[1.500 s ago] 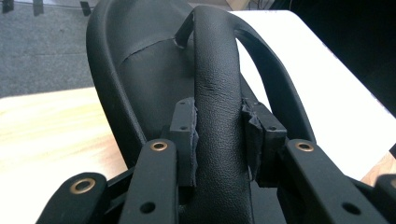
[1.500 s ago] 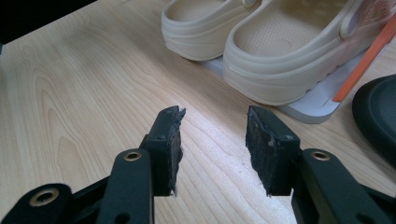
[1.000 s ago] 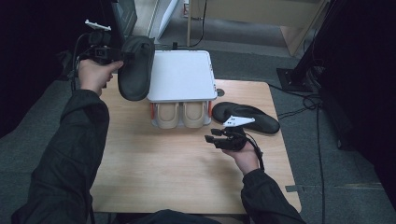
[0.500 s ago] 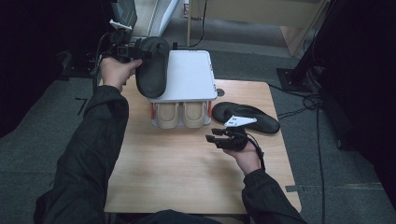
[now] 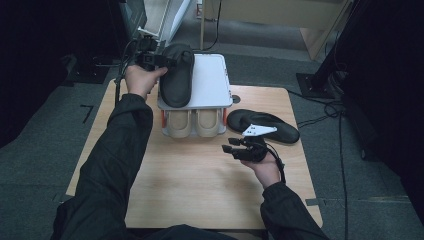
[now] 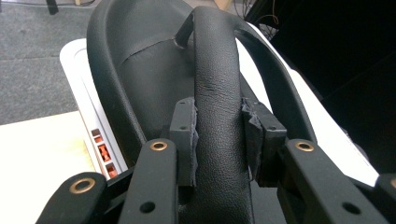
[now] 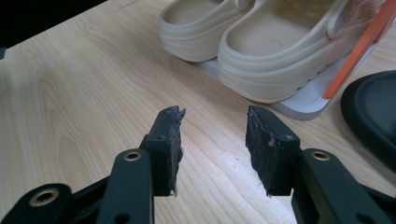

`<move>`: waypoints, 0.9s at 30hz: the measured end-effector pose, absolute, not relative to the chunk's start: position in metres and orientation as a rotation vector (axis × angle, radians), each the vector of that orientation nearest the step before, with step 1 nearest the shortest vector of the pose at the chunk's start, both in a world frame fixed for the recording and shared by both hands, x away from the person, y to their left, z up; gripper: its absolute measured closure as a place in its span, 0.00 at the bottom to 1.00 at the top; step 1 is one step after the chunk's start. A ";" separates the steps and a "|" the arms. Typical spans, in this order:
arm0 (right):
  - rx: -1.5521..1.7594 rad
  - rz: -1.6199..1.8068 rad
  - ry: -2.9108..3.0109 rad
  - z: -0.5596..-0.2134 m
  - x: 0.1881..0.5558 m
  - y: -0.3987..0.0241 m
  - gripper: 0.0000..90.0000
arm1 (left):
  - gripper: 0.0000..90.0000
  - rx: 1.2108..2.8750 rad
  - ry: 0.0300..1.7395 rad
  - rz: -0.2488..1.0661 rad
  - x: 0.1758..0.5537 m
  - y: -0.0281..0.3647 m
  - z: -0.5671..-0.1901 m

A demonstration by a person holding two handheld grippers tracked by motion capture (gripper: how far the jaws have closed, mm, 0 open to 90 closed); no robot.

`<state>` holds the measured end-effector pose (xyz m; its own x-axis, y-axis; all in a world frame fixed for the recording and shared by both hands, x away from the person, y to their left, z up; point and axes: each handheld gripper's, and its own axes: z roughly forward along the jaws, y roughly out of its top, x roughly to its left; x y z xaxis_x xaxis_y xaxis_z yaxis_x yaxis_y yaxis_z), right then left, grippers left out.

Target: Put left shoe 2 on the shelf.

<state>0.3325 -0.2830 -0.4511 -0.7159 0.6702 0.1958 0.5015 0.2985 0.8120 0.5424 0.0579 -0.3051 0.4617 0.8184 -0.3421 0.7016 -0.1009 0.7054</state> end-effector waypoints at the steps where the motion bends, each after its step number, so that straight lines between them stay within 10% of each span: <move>1: 1.087 1.382 2.380 -0.451 0.332 -0.284 0.62 | 0.76 1.845 1.289 0.167 0.543 0.058 -0.309; 16: 1.086 1.372 2.382 -0.452 0.333 -0.282 0.62 | 0.74 1.873 1.291 0.133 0.547 0.059 -0.321; 27: 1.105 1.372 2.362 -0.453 0.340 -0.290 0.61 | 0.54 1.890 1.266 0.163 0.540 0.071 -0.311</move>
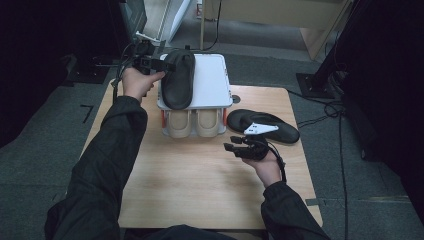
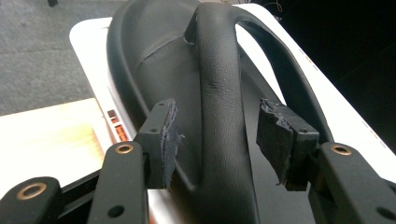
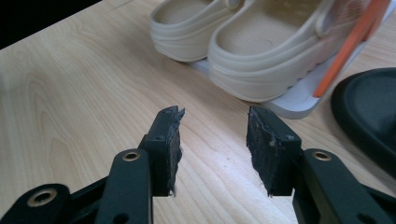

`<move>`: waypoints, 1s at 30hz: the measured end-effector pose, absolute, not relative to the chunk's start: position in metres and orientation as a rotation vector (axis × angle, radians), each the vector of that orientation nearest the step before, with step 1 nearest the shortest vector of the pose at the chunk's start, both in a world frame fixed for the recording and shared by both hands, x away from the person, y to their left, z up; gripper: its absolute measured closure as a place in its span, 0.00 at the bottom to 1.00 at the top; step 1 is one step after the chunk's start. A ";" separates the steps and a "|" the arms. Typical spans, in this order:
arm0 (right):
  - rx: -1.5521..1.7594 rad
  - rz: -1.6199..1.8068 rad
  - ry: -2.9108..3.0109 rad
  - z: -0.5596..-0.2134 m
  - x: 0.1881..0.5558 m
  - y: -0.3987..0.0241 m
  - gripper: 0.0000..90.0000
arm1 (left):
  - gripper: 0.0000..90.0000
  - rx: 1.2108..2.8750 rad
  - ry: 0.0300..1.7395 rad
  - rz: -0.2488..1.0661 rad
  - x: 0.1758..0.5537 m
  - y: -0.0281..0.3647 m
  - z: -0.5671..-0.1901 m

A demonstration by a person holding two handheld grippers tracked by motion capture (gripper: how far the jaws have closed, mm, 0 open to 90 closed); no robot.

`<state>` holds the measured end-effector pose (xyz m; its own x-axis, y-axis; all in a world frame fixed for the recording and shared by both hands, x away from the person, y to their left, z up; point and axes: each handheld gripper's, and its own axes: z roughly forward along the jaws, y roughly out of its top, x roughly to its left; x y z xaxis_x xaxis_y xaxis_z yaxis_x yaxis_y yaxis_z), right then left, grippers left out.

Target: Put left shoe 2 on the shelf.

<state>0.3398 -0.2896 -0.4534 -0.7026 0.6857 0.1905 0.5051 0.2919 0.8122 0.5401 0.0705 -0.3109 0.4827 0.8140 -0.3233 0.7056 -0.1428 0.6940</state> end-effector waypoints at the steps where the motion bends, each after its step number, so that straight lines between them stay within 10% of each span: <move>1: 1.115 1.374 2.352 -0.453 0.340 -0.292 0.61 | 0.54 1.885 1.246 0.203 0.535 0.073 -0.307; 30: 1.262 1.265 2.159 -0.448 0.379 -0.359 0.67 | 0.54 1.898 1.180 0.163 0.476 0.132 -0.327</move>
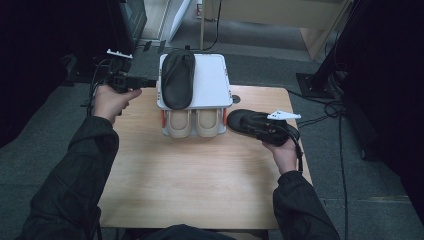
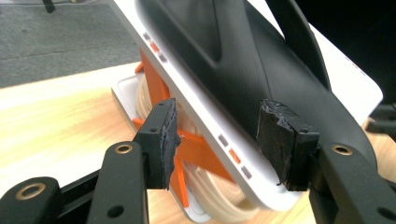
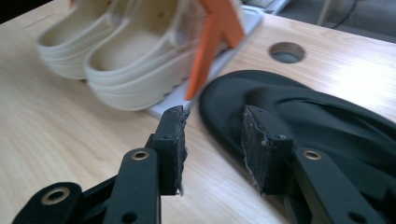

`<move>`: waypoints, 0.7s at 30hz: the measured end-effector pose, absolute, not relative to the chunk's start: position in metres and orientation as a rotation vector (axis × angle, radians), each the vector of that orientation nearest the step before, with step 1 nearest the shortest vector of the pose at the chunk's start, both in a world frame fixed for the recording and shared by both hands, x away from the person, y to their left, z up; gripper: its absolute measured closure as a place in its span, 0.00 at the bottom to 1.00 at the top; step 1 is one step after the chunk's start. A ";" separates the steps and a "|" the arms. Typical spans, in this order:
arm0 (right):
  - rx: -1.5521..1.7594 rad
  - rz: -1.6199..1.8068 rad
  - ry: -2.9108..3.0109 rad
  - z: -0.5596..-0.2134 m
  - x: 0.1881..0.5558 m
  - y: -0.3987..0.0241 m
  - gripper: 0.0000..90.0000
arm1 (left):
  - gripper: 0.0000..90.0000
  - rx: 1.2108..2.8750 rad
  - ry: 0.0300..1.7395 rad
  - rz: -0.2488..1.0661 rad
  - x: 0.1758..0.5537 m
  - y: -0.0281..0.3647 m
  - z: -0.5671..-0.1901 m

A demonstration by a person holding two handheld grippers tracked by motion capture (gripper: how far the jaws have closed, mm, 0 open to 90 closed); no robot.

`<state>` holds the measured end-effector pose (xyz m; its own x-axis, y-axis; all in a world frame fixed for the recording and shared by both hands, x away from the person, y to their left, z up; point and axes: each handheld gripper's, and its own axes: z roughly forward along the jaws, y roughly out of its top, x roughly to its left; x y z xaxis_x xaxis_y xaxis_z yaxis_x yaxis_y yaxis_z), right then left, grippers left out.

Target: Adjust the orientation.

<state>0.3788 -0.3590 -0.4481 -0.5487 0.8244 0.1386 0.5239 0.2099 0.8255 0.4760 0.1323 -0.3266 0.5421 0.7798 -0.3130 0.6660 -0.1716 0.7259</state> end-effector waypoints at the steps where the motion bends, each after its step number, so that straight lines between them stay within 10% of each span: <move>1: 1.261 1.270 2.151 -0.449 0.380 -0.362 0.67 | 0.54 1.900 1.184 0.170 0.474 0.134 -0.329; 21: 1.401 1.186 2.099 -0.461 0.400 -0.402 0.73 | 0.55 1.940 1.127 0.147 0.439 0.153 -0.383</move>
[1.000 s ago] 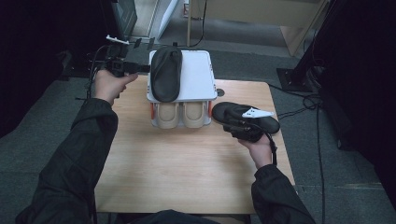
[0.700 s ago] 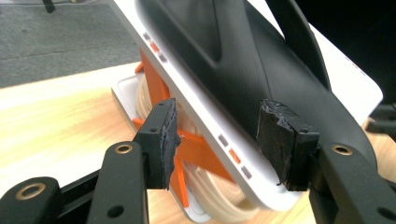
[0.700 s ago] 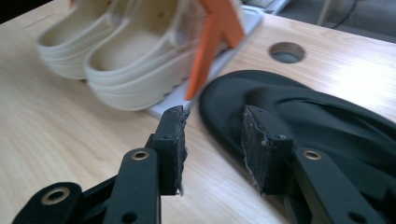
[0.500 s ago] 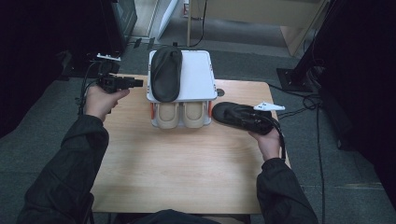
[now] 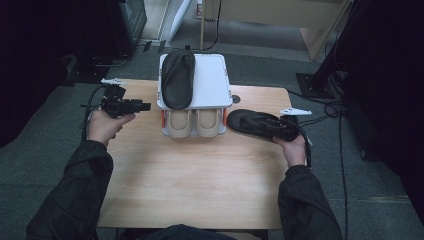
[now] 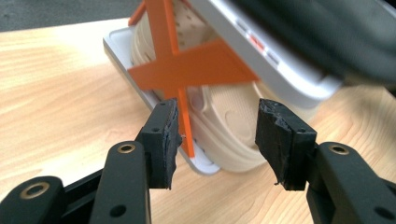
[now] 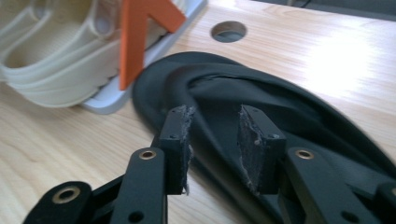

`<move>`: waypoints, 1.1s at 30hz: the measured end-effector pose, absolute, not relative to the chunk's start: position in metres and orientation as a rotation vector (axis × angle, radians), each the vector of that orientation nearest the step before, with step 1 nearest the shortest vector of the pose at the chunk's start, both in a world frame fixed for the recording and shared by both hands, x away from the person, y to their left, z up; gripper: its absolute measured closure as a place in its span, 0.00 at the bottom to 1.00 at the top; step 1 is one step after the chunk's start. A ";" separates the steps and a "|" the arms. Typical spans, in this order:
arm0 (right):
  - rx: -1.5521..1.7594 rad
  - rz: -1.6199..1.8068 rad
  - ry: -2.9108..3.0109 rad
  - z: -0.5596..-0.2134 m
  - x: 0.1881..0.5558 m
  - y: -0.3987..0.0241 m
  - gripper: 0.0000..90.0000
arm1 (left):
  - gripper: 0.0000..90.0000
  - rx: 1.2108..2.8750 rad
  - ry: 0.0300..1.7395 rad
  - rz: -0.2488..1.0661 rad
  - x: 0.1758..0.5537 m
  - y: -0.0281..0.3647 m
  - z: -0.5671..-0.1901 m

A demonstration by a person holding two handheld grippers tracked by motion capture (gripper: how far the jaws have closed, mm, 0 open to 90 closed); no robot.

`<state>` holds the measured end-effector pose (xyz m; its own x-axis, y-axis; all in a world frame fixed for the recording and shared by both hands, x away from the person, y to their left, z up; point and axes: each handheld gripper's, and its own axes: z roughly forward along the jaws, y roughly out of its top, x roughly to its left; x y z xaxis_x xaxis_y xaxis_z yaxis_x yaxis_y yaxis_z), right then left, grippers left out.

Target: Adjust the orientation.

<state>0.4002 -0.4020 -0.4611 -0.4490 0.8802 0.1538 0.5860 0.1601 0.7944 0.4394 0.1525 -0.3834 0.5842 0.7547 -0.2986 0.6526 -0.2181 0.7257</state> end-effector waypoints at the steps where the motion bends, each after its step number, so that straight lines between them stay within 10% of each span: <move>1: 1.403 1.186 2.088 -0.461 0.400 -0.404 0.73 | 0.55 1.940 1.127 0.147 0.439 0.153 -0.383; 33: 1.501 1.085 2.095 -0.477 0.392 -0.431 0.78 | 0.54 1.903 1.049 0.181 0.415 0.144 -0.420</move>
